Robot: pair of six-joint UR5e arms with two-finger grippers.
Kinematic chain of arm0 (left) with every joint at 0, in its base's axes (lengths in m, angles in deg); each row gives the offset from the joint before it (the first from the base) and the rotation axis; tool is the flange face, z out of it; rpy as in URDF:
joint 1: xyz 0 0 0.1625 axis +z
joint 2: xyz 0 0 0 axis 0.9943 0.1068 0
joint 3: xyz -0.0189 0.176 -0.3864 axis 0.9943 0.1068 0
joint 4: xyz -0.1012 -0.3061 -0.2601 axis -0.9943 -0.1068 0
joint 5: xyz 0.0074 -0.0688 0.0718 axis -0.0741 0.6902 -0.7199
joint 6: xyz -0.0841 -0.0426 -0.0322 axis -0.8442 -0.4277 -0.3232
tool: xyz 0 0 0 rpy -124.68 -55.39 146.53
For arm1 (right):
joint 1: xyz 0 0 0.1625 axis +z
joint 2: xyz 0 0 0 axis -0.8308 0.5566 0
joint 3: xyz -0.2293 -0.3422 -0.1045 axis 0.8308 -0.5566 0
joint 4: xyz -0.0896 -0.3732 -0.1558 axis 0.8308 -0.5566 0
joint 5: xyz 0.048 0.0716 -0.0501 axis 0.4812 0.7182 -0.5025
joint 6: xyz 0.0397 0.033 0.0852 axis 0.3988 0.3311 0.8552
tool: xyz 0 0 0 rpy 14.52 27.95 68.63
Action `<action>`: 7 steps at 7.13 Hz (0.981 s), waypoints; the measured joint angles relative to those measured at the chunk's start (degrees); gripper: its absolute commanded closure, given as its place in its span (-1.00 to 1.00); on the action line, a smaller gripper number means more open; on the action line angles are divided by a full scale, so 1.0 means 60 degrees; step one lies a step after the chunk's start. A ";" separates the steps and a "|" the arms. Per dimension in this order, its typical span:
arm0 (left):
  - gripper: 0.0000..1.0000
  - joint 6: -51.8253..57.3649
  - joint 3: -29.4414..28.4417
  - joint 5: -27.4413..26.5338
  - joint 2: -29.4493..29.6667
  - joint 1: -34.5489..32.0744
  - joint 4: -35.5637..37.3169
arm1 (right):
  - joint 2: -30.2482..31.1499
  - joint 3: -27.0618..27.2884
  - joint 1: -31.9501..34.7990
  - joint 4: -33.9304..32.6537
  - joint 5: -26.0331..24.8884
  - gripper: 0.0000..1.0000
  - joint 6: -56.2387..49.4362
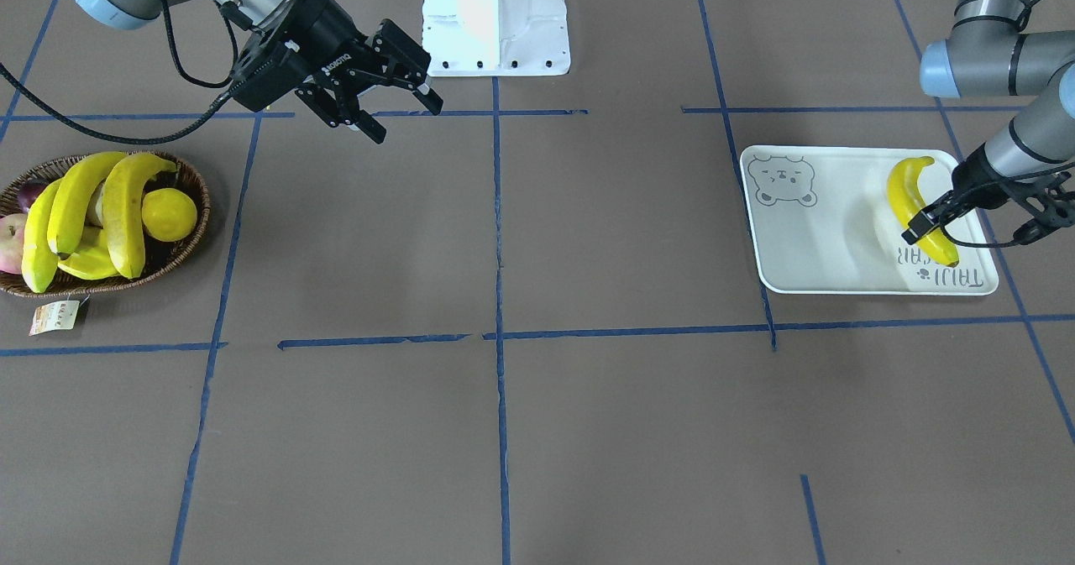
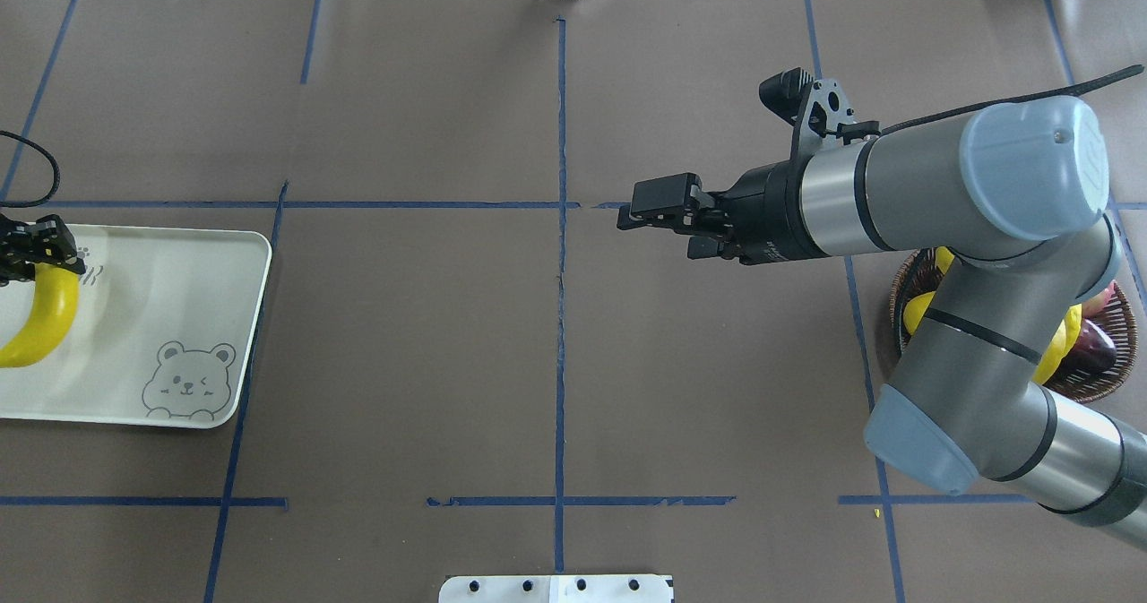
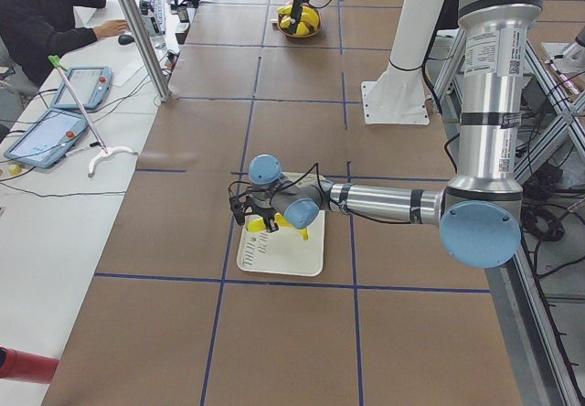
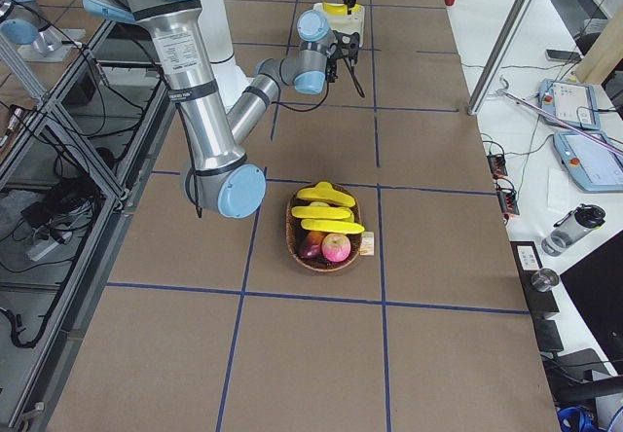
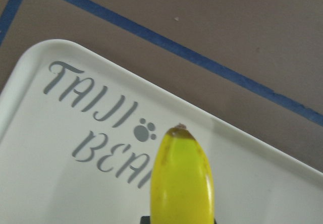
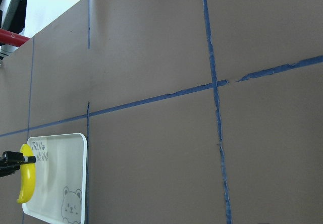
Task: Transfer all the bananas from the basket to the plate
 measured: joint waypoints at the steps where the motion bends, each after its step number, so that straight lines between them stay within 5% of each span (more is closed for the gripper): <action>1: 1.00 0.0275 -0.0182 -0.0041 -0.0014 -0.0034 -0.0005 | 0.0014 -0.0012 0.0002 0.0000 -0.0007 -0.99 0.0003; 2: 1.00 0.0534 -0.0341 -0.0061 -0.0019 -0.0059 -0.0007 | 0.0015 -0.0020 -0.0002 0.0000 -0.0032 -0.99 0.0006; 3: 0.42 0.0716 -0.0437 -0.0139 -0.0027 -0.0072 -0.0012 | 0.0013 -0.0024 -0.0006 0.0000 -0.0056 -0.99 0.0007; 4: -0.99 0.0842 -0.0499 -0.0276 -0.0033 -0.0076 -0.0018 | 0.0011 -0.0027 -0.0007 0.0000 -0.0067 -0.99 0.0008; 7: -0.99 0.1058 -0.0484 -0.0385 -0.0024 -0.0140 -0.0036 | 0.0052 -0.0010 0.0054 -0.0003 -0.0044 -0.99 -0.0003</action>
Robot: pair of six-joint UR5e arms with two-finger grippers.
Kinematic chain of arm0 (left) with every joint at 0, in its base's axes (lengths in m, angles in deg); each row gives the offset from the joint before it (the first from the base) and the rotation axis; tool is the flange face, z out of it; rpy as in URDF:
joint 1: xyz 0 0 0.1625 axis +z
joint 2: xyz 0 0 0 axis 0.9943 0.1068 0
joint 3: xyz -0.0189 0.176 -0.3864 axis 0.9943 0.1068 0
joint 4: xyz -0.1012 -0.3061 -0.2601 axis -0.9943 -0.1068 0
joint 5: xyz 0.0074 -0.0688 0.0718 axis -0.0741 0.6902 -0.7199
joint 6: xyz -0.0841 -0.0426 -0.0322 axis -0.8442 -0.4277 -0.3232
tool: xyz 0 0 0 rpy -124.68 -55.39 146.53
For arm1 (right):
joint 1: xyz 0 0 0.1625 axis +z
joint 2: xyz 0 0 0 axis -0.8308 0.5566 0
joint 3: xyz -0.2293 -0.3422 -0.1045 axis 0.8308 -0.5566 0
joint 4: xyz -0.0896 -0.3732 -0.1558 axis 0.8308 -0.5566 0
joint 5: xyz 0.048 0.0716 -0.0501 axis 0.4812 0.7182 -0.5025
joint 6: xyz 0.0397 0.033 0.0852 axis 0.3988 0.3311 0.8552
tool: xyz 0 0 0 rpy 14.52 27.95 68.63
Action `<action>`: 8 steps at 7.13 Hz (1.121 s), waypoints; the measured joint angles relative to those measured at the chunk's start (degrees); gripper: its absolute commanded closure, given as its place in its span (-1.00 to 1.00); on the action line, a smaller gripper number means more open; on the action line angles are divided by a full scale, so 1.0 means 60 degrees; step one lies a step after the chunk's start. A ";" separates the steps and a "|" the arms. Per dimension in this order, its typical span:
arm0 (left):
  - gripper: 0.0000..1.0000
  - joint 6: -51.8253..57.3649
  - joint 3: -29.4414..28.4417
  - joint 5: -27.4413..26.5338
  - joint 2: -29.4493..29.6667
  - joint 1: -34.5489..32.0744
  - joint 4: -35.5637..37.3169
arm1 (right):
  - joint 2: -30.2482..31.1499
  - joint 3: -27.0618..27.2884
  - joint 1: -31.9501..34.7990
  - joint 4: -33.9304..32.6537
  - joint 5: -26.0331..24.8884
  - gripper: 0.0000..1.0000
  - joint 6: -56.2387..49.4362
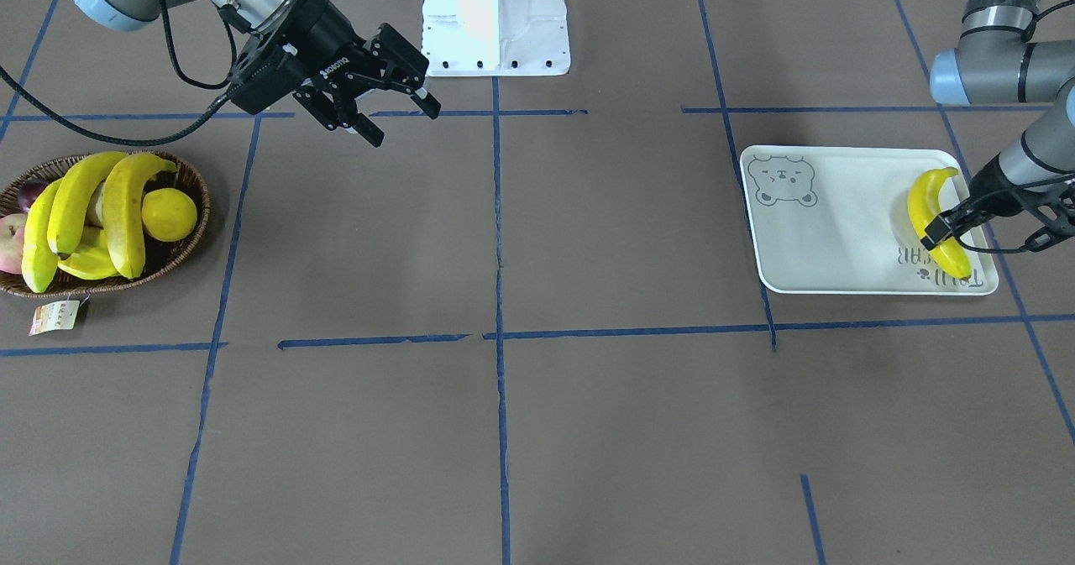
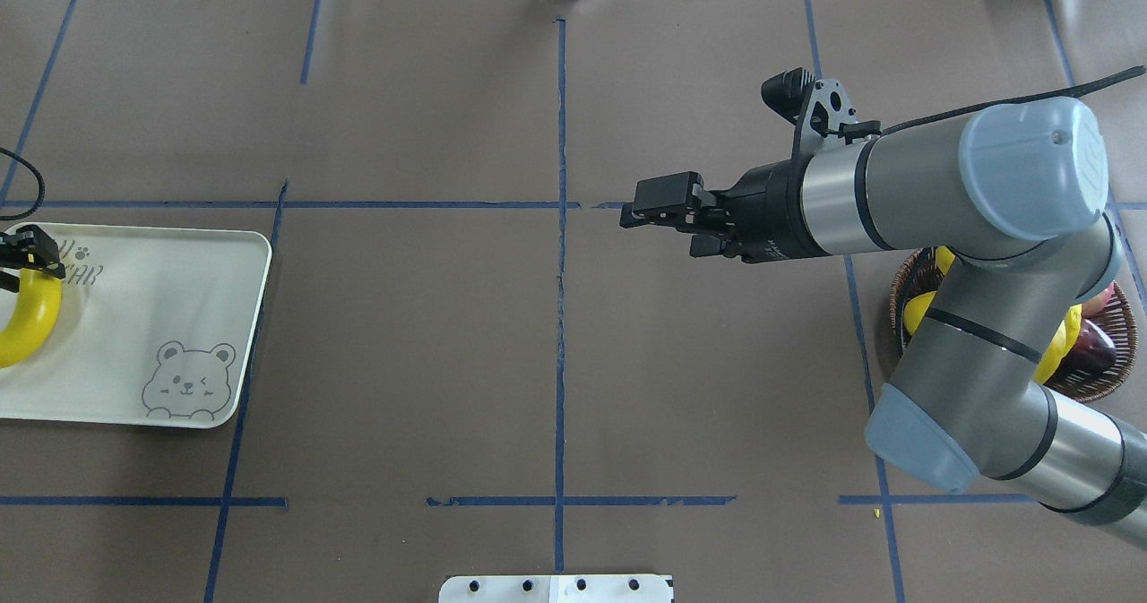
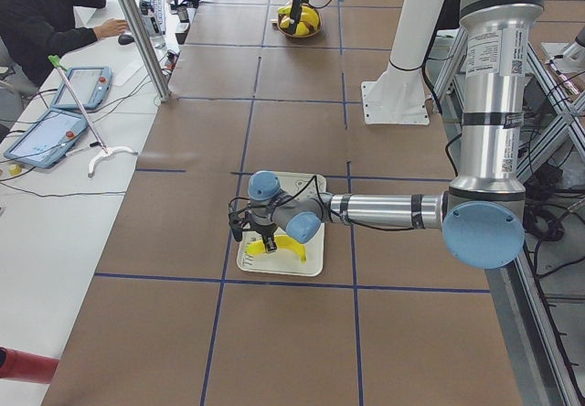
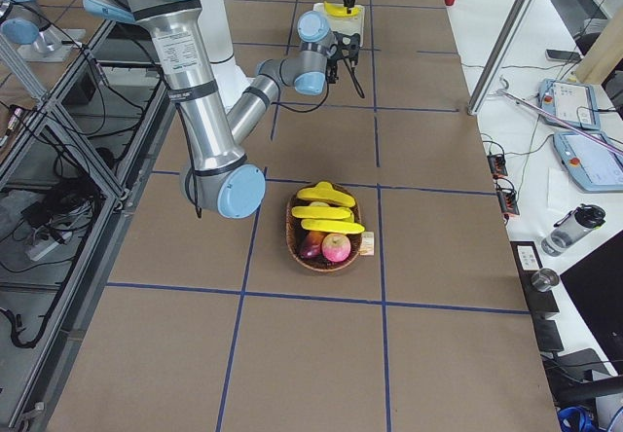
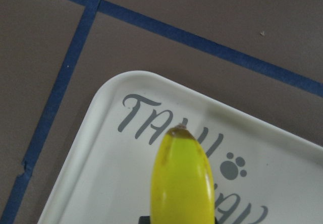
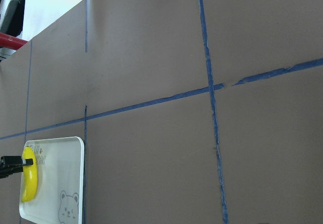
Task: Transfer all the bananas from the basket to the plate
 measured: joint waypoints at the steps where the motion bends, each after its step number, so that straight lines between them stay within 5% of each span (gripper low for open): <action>1: -0.99 0.0113 0.0113 0.0023 0.0016 -0.0134 0.0006 | 0.0138 0.0023 0.0138 -0.0003 0.0090 -0.99 -0.0026; 4: -1.00 0.0104 0.1159 0.0104 0.0169 -0.0496 0.0047 | 0.1262 0.0267 0.0843 0.0003 0.0349 -0.99 -0.0250; 8: -1.00 -0.0808 0.2223 0.0102 0.0392 -0.0458 0.0075 | 0.4565 0.1061 0.1707 0.0096 0.0725 -0.99 -0.3173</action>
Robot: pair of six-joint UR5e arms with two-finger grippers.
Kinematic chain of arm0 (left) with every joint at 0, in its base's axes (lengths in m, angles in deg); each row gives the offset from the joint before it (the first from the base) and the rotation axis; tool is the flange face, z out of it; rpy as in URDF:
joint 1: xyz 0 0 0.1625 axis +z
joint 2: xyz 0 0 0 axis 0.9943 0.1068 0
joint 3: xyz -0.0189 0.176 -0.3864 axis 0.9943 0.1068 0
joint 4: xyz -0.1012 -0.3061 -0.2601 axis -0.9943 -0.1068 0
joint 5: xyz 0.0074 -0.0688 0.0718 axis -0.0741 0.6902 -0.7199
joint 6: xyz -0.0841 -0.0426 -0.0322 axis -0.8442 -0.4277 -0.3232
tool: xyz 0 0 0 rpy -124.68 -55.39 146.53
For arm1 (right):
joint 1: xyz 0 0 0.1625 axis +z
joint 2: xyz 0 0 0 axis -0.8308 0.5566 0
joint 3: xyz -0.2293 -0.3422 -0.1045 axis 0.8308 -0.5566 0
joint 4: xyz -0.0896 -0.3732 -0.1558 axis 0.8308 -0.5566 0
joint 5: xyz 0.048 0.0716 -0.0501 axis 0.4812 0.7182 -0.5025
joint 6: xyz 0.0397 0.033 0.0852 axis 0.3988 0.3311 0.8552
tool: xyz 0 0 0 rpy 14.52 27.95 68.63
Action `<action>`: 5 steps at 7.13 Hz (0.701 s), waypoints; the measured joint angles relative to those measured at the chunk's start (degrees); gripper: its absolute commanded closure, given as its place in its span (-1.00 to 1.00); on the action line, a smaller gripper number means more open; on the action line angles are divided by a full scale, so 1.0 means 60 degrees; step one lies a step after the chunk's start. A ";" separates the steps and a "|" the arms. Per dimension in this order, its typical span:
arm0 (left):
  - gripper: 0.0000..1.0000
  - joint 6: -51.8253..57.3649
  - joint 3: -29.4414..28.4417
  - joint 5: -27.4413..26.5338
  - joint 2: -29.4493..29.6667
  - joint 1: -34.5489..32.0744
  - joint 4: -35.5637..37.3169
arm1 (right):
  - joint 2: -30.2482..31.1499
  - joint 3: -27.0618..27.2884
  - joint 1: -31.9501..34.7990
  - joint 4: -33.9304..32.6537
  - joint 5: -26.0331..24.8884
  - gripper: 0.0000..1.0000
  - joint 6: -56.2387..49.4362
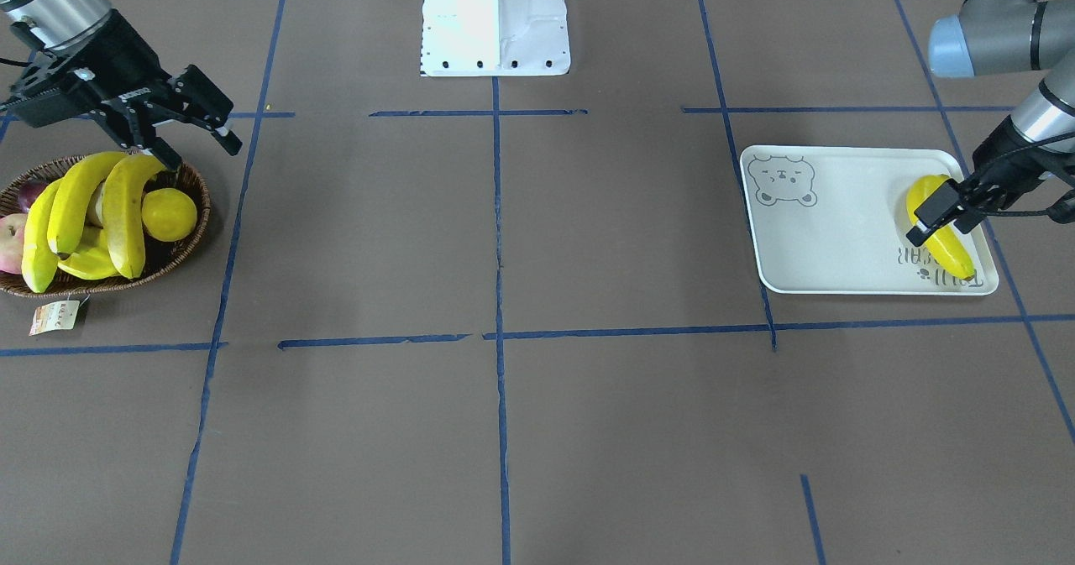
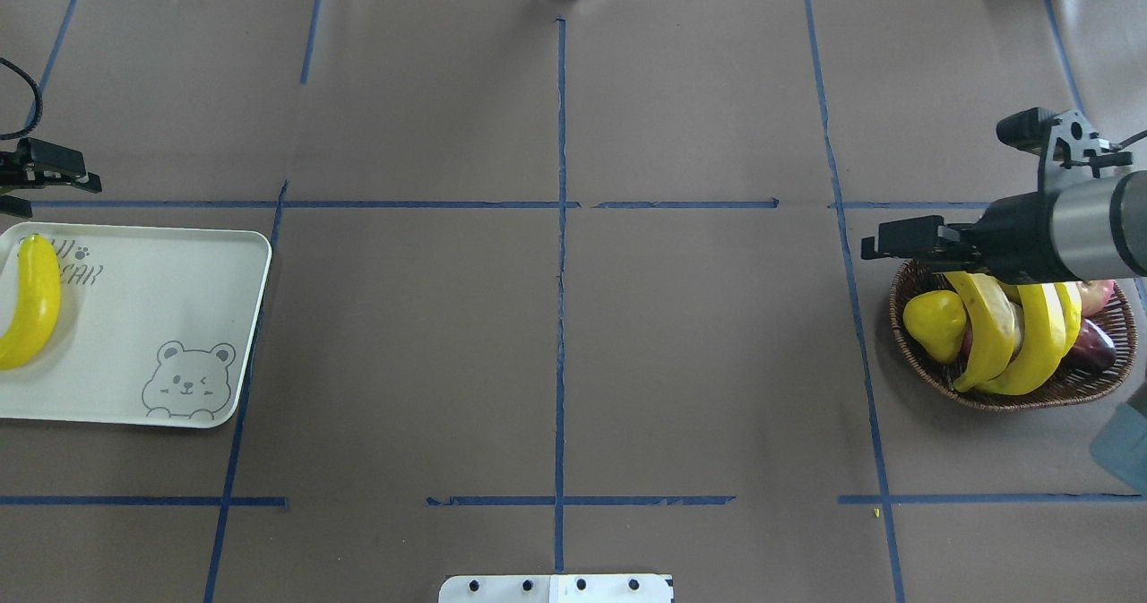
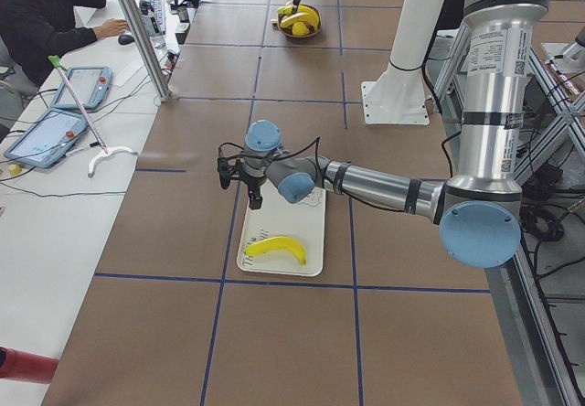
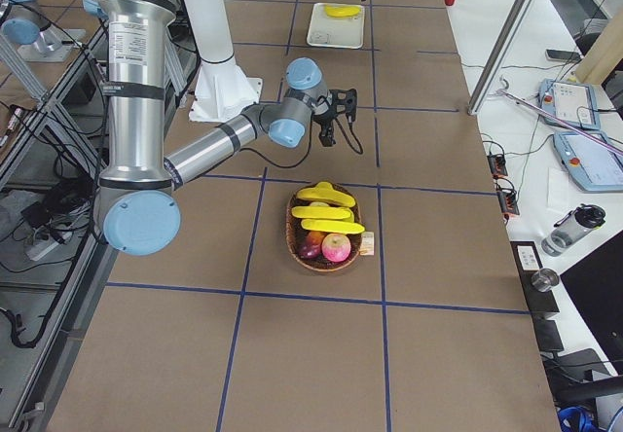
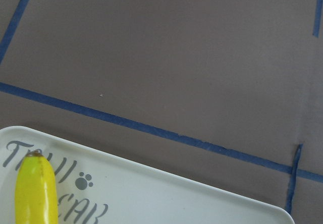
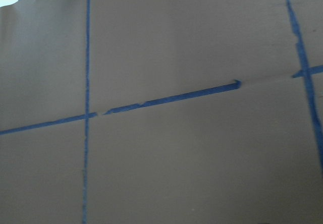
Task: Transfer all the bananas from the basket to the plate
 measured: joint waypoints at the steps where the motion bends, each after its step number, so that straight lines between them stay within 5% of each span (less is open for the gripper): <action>1: -1.00 -0.0209 0.0039 -0.0006 0.0060 0.0029 -0.0010 | 0.0451 0.0035 0.0078 0.0025 0.0058 -0.99 -0.0301; 5: -1.00 -0.1068 0.0209 -0.0093 0.0326 0.0585 -0.0032 | 0.1355 -0.0269 0.0078 0.0020 0.0078 -0.99 -0.1058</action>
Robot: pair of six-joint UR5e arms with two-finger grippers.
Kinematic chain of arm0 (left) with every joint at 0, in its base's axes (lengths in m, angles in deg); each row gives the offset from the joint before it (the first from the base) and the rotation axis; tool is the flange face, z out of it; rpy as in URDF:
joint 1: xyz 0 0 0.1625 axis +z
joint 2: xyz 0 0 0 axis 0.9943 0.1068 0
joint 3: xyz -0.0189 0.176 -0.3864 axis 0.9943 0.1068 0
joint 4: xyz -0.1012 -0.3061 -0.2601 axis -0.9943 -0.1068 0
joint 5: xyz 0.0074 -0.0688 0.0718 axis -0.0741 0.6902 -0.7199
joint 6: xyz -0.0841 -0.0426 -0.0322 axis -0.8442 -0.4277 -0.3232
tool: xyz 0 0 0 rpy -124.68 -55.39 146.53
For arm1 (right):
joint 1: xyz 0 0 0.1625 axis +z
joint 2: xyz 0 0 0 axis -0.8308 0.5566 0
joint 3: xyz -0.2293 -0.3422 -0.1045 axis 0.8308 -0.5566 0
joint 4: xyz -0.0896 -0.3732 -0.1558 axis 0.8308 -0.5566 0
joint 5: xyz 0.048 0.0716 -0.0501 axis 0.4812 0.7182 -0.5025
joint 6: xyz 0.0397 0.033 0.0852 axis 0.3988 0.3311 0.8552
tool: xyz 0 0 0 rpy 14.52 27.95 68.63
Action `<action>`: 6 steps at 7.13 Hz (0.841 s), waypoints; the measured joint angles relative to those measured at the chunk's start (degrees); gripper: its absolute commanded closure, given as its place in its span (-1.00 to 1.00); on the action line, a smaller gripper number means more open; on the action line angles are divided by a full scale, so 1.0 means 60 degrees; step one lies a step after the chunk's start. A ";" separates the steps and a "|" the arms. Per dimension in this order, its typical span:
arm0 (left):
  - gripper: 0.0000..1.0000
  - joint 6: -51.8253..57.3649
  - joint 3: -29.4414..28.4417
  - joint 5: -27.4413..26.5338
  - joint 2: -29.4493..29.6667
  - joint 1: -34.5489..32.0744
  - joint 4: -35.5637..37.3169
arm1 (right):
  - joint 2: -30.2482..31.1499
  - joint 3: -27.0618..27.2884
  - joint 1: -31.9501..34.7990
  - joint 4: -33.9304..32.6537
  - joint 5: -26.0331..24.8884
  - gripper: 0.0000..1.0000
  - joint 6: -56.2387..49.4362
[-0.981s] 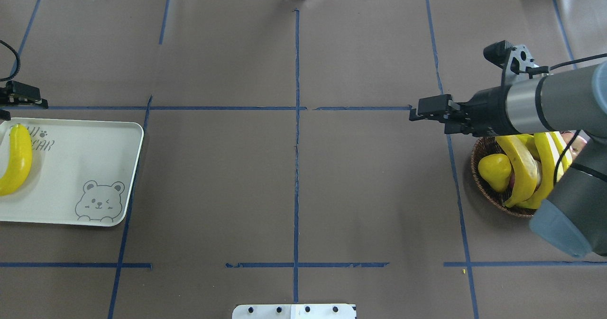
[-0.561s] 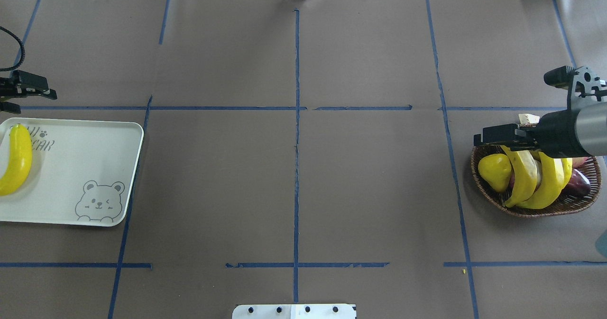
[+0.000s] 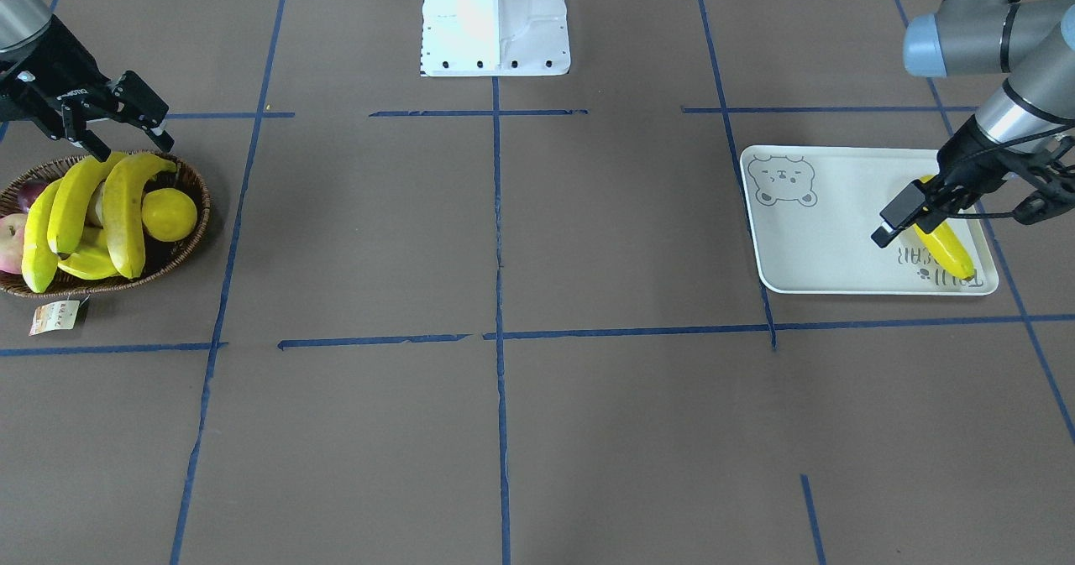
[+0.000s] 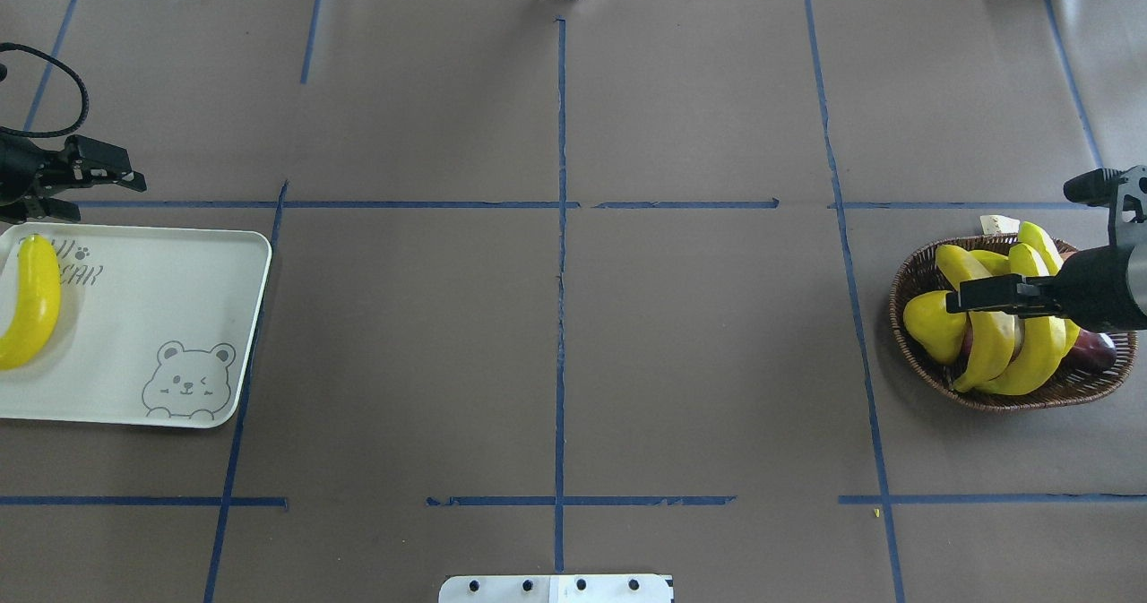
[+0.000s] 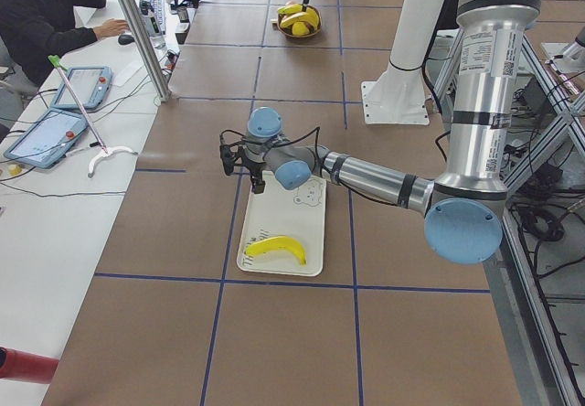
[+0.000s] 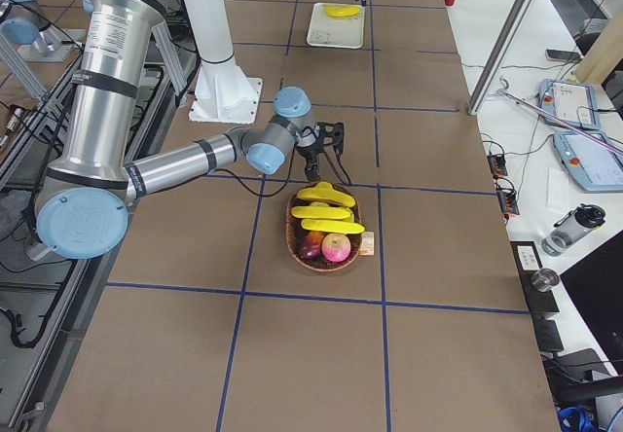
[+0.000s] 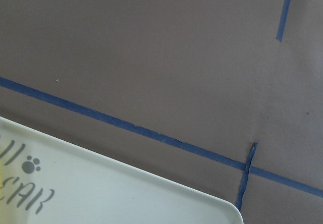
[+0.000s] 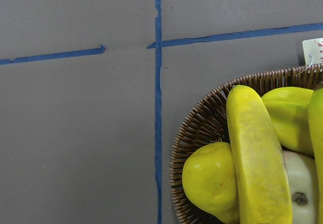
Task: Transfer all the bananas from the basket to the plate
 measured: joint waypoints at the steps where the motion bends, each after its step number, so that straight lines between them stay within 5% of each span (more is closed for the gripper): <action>1: -1.00 -0.0060 0.0022 -0.0007 0.0026 0.0062 -0.0001 | 0.0011 -0.0229 -0.0008 0.0003 0.0010 -0.99 -0.0040; 6: -1.00 -0.0246 0.0091 -0.0012 0.0156 0.0107 0.0009 | -0.0035 -0.0955 -0.0043 0.0010 0.0062 -0.96 -0.0049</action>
